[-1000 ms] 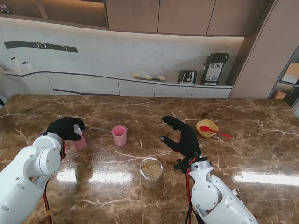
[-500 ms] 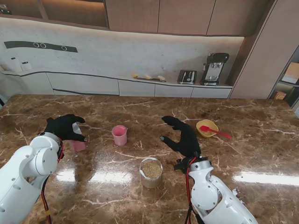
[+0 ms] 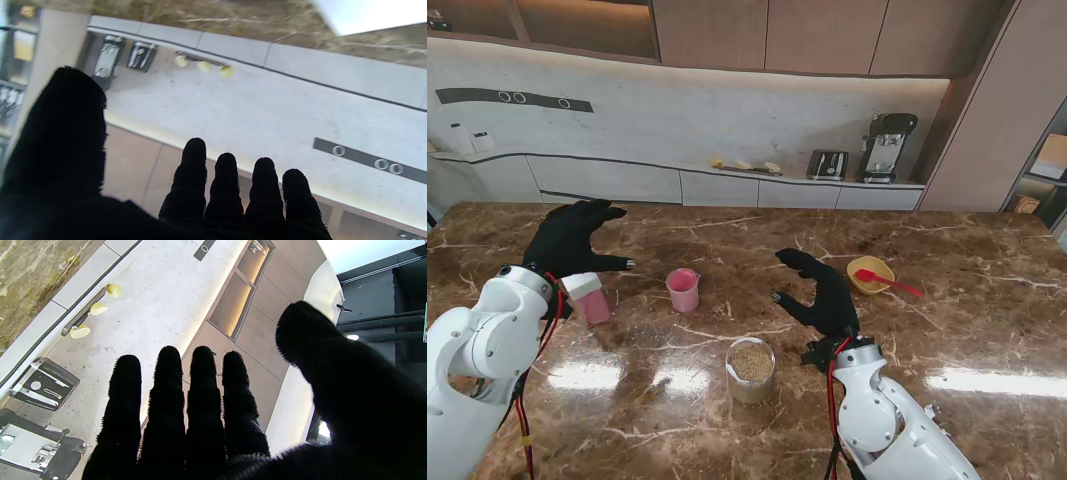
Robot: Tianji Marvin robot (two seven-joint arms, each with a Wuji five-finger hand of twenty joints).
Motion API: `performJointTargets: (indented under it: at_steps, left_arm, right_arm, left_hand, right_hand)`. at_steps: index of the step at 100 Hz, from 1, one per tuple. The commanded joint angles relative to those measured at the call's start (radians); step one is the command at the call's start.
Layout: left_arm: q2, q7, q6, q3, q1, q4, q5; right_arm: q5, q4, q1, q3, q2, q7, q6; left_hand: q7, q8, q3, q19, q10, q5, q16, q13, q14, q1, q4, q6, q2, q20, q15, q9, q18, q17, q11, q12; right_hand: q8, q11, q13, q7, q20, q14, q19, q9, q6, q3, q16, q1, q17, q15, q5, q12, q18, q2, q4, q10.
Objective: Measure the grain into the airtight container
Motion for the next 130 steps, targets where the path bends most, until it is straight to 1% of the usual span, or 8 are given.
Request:
performJointTargets:
  at_steps: [1,32,68,71,87,100,117,130]
  left_arm:
    - [-0.008,0.009,-0.033,0.015,0.016,-0.047,-0.005]
    - [-0.015,0.02,-0.149,0.098,0.07,-0.096,-0.148]
    - [-0.022,0.072,-0.323,0.208,0.111,0.016,-0.263]
    - [-0.022,0.07,-0.333,0.215,0.111,0.03,-0.277]
    - [-0.026,0.086,-0.413,0.264,0.096,0.129,-0.336]
    - [-0.032,0.1,-0.443,0.306,0.081,0.189,-0.378]
    - [-0.033,0.094,-0.486,0.353,0.057,0.261,-0.409]
    - [-0.034,0.104,-0.504,0.37,0.057,0.292,-0.408]
  right_arm:
    - [-0.006,-0.003,-0.013,0.001,0.002,0.015,0.005]
    - [-0.034,-0.05,-0.06,0.025,0.022,0.052,0.07]
    - [-0.135,-0.168,-0.155,0.093,0.064,0.139,0.187]
    - [-0.142,-0.174,-0.162,0.097,0.066,0.142,0.196]
    - [-0.194,-0.202,-0.186,0.108,0.077,0.15,0.244]
    - [-0.237,-0.227,-0.202,0.113,0.086,0.163,0.277]
    - [-0.273,-0.257,-0.23,0.127,0.092,0.166,0.303]
    - [-0.285,-0.271,-0.248,0.138,0.094,0.164,0.31]
  left_hand:
    - [-0.026,-0.018,-0.054,0.066,-0.013,0.007,-0.015,-0.005,-0.031,-0.005,0.025,0.03,0.035,0.034,-0.026,-0.014,-0.048,-0.002,-0.001,-0.016]
    - [-0.063,-0.037,-0.099,0.175,0.015,0.001,-0.016,0.014,-0.012,0.016,0.037,0.068,0.056,0.083,-0.017,-0.01,-0.049,-0.011,-0.012,-0.02]
    - [-0.021,0.014,-0.104,0.245,0.039,-0.055,-0.021,0.025,-0.011,0.064,0.043,0.095,0.006,0.11,-0.014,-0.028,-0.051,-0.006,-0.013,-0.02]
    - [-0.019,0.037,0.023,0.255,0.039,-0.058,-0.026,0.027,-0.013,0.019,0.022,0.092,-0.036,0.108,-0.01,-0.029,-0.052,-0.002,-0.01,-0.022]
    - [0.011,0.04,0.245,0.261,0.029,-0.1,-0.022,0.015,-0.026,-0.03,-0.019,0.089,-0.141,0.111,-0.009,-0.057,-0.065,-0.006,0.003,-0.013]
    - [0.004,0.032,0.323,0.257,0.02,-0.155,-0.028,-0.002,-0.044,-0.035,-0.033,0.091,-0.187,0.109,-0.017,-0.089,-0.078,-0.011,0.004,-0.013]
    - [0.017,0.012,0.417,0.275,0.008,-0.155,-0.03,0.014,-0.06,-0.041,-0.055,0.082,-0.24,0.117,-0.013,-0.078,-0.091,-0.01,0.015,-0.007]
    - [0.006,0.004,0.425,0.267,0.003,-0.194,-0.031,0.007,-0.068,-0.051,-0.061,0.092,-0.246,0.113,-0.016,-0.09,-0.096,-0.011,0.014,-0.007]
  right_hand:
    - [-0.01,-0.003,0.016,0.001,-0.01,-0.015,0.016,0.01,-0.026,0.01,0.006,-0.028,0.002,-0.001,0.027,-0.003,-0.016,0.008,0.039,-0.021]
    - [-0.01,-0.004,0.015,0.001,-0.011,-0.014,0.015,0.006,-0.026,0.008,0.006,-0.029,0.0,-0.002,0.026,-0.003,-0.018,0.012,0.039,-0.02]
    - [-0.012,-0.011,0.005,-0.005,-0.013,-0.014,0.009,-0.009,-0.025,0.002,0.003,-0.036,-0.006,-0.008,0.015,-0.006,-0.018,0.014,0.039,-0.021]
    - [-0.012,-0.012,0.003,-0.005,-0.013,-0.014,0.008,-0.011,-0.024,0.001,0.003,-0.037,-0.007,-0.009,0.013,-0.006,-0.019,0.014,0.039,-0.021]
    - [-0.015,-0.02,-0.01,-0.019,-0.014,-0.015,0.002,-0.038,-0.008,-0.008,0.001,-0.044,-0.015,-0.014,-0.019,-0.009,-0.022,0.012,0.038,-0.019]
    - [-0.019,-0.028,-0.032,-0.036,-0.017,-0.017,-0.01,-0.074,0.009,-0.018,-0.002,-0.054,-0.029,-0.022,-0.059,-0.013,-0.028,0.011,0.037,-0.016]
    - [-0.018,-0.029,-0.055,-0.044,-0.019,-0.012,-0.025,-0.101,0.015,-0.028,-0.005,-0.059,-0.04,-0.03,-0.076,-0.015,-0.024,0.009,0.037,-0.014]
    - [-0.016,-0.027,-0.059,-0.045,-0.016,-0.013,-0.03,-0.106,0.014,-0.032,-0.006,-0.059,-0.042,-0.031,-0.076,-0.016,-0.023,0.01,0.039,-0.014]
